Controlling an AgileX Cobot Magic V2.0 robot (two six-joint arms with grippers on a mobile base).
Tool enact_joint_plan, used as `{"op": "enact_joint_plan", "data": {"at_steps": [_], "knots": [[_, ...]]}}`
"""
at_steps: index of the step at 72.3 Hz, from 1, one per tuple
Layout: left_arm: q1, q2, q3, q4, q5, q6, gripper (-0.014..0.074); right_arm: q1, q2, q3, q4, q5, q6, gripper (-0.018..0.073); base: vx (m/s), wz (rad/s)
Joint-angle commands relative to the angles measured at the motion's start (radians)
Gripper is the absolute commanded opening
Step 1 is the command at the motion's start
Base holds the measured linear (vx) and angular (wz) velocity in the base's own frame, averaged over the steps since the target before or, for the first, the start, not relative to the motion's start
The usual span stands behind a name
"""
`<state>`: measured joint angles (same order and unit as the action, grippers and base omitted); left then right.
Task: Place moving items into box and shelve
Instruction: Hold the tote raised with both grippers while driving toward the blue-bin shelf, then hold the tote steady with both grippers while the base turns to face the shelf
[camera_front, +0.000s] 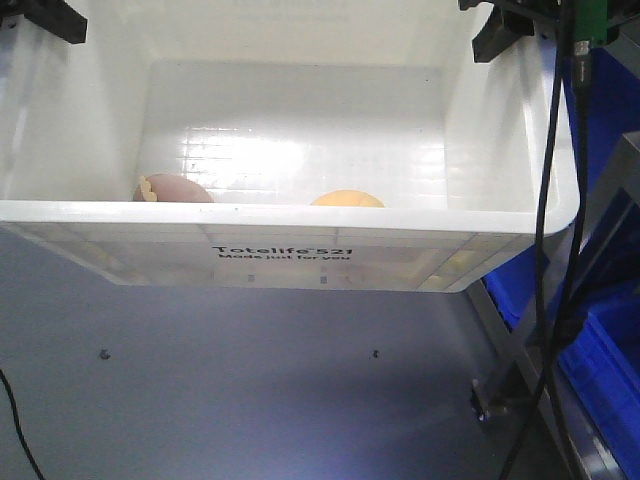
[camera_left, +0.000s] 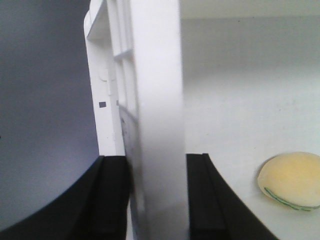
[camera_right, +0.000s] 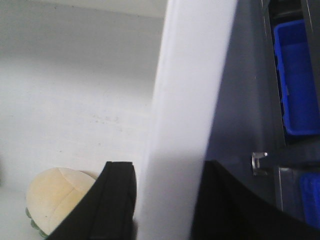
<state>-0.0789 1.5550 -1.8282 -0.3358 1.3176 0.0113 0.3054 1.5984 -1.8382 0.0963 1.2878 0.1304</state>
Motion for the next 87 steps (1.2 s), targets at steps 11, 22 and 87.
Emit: {"op": "enact_joint_plan", "data": {"at_steps": [11,22,87], "knots": [[-0.047,-0.057,-0.044,-0.375,-0.068,0.015,0.0000,0.033,-0.048,-0.043,0.277,-0.005,-0.014,-0.0004,0.50,0.23],[-0.047,-0.057,-0.044,-0.375,-0.068,0.015,0.0000,0.033,-0.048,-0.043,0.277,-0.005,-0.014,-0.0004,0.50,0.29],[-0.047,-0.057,-0.044,-0.375,-0.068,0.015,0.0000,0.033,-0.048,-0.043,0.274,-0.005,-0.014,-0.0004,0.45,0.11]]}}
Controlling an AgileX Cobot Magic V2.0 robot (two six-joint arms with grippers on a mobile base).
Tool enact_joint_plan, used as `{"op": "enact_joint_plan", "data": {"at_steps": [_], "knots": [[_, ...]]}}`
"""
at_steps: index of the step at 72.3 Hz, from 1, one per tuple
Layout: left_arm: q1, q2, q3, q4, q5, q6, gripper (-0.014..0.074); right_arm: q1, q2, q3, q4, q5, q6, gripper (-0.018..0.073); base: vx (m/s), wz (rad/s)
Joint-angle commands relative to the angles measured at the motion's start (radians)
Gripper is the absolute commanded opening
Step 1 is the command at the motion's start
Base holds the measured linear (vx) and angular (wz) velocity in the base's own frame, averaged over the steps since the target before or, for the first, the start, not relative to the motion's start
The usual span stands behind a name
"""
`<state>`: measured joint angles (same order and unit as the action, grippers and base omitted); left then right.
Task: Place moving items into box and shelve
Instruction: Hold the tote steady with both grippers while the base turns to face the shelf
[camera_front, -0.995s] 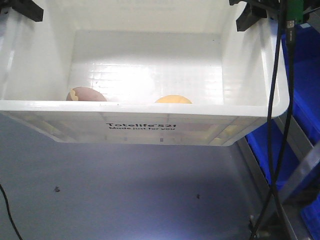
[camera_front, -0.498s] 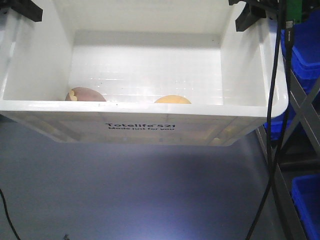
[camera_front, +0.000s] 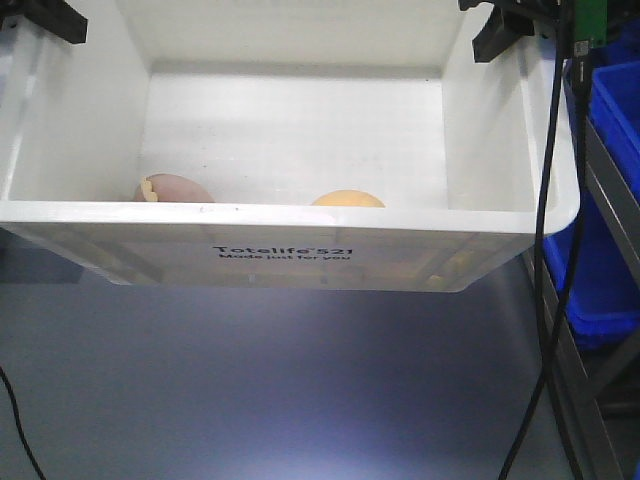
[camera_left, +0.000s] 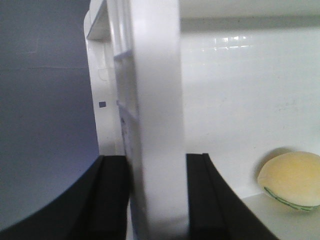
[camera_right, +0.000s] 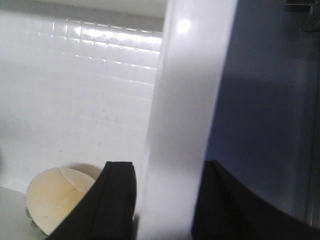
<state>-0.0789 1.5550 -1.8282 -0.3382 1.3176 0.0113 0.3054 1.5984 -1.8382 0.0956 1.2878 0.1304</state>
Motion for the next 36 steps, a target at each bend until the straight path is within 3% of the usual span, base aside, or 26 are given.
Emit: {"op": "enact_joint_plan", "data": {"at_steps": [1,36], "knots": [[-0.047,-0.057,-0.044,-0.372,-0.068,0.015,0.0000,0.033,-0.048,-0.043,0.275,-0.005,-0.014,-0.0004,0.42,0.20],[-0.047,-0.057,-0.044,-0.372,-0.068,0.015,0.0000,0.033,-0.048,-0.043,0.274,-0.005,-0.014,-0.0004,0.39,0.35]]}}
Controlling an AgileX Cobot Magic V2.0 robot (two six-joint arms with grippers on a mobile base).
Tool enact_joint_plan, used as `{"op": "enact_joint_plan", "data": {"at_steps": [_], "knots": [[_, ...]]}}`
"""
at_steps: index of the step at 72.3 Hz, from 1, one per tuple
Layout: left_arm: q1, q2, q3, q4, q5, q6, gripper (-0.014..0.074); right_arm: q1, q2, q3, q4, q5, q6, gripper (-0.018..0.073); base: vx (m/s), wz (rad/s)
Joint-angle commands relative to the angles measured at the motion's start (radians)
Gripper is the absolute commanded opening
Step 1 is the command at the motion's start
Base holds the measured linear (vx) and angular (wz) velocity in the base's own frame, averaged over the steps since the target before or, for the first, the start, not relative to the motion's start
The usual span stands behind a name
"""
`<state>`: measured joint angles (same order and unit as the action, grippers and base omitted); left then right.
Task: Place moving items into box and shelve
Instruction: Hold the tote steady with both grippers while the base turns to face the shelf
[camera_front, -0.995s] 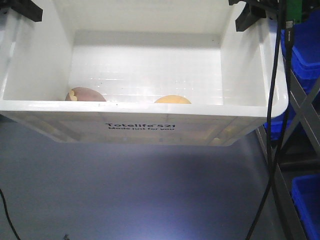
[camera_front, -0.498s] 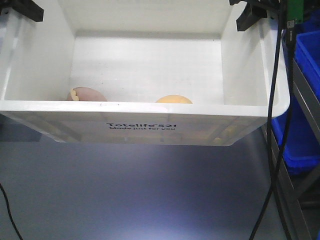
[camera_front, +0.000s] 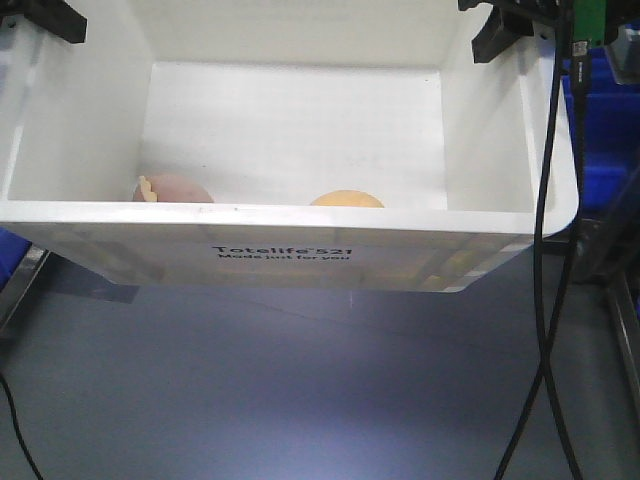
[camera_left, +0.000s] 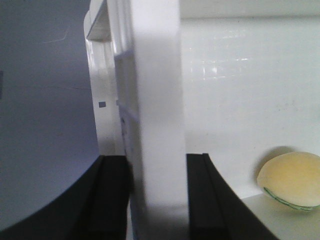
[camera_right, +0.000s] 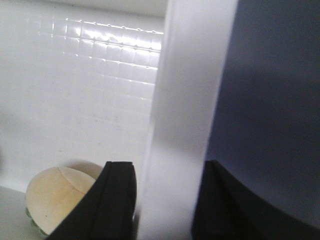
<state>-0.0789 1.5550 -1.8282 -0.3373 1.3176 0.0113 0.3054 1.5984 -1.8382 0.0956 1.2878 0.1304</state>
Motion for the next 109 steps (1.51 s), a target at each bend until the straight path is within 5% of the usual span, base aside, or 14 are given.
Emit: {"op": "enact_joint_plan", "data": {"at_steps": [1,109], "knots": [[-0.047,-0.057,-0.044,-0.373,-0.068,0.015,0.0000,0.033,-0.048,-0.043,0.274,-0.005,-0.014,-0.0004,0.36,0.39],[-0.047,-0.057,-0.044,-0.373,-0.068,0.015,0.0000,0.033,-0.048,-0.043,0.275,-0.006,-0.014,-0.0004,0.14,0.29]]}}
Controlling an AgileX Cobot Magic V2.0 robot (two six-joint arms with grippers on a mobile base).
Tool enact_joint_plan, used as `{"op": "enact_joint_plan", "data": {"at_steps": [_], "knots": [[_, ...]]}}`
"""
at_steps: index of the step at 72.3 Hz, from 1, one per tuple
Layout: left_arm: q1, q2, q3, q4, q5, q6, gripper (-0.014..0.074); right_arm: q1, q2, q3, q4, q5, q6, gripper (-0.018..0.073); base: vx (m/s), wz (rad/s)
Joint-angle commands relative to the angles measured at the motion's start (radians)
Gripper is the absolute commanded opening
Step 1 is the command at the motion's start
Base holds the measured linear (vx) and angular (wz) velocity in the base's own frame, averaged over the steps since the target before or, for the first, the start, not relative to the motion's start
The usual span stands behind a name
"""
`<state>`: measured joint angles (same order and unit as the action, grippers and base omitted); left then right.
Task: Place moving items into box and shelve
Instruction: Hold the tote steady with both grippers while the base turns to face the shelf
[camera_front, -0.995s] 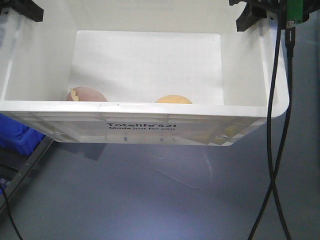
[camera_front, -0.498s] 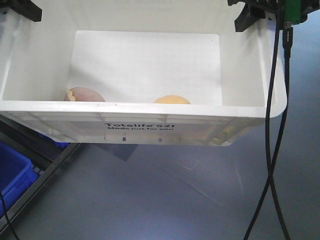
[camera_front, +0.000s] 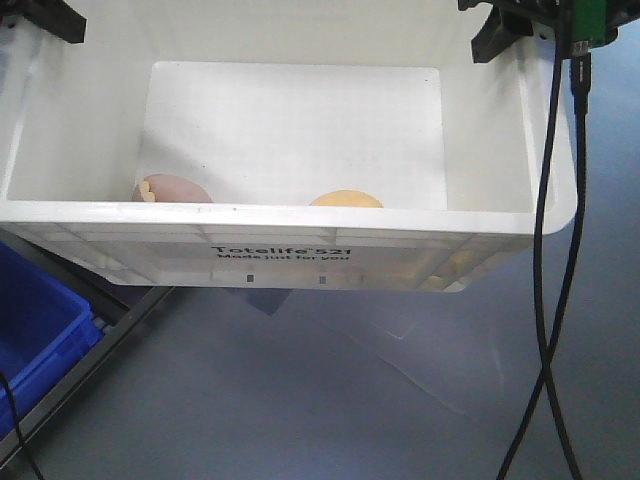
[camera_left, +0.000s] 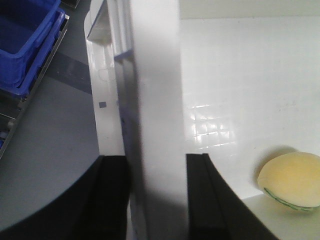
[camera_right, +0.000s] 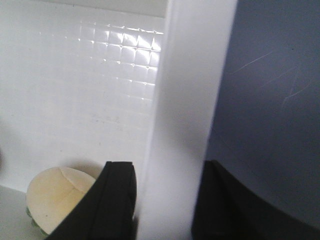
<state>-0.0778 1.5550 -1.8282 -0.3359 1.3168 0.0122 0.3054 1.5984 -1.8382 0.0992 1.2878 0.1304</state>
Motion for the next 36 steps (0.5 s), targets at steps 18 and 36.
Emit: {"op": "enact_joint_plan", "data": {"at_steps": [18,36], "knots": [[-0.048,-0.057,-0.044,-0.375,-0.067,0.014,0.0000,0.033,-0.048,-0.043,0.271,-0.006,-0.014,-0.0004,-0.05,0.20],[-0.048,-0.057,-0.044,-0.375,-0.067,0.014,0.0000,0.033,-0.048,-0.043,0.271,-0.006,-0.014,-0.0004,-0.06,0.24]]}}
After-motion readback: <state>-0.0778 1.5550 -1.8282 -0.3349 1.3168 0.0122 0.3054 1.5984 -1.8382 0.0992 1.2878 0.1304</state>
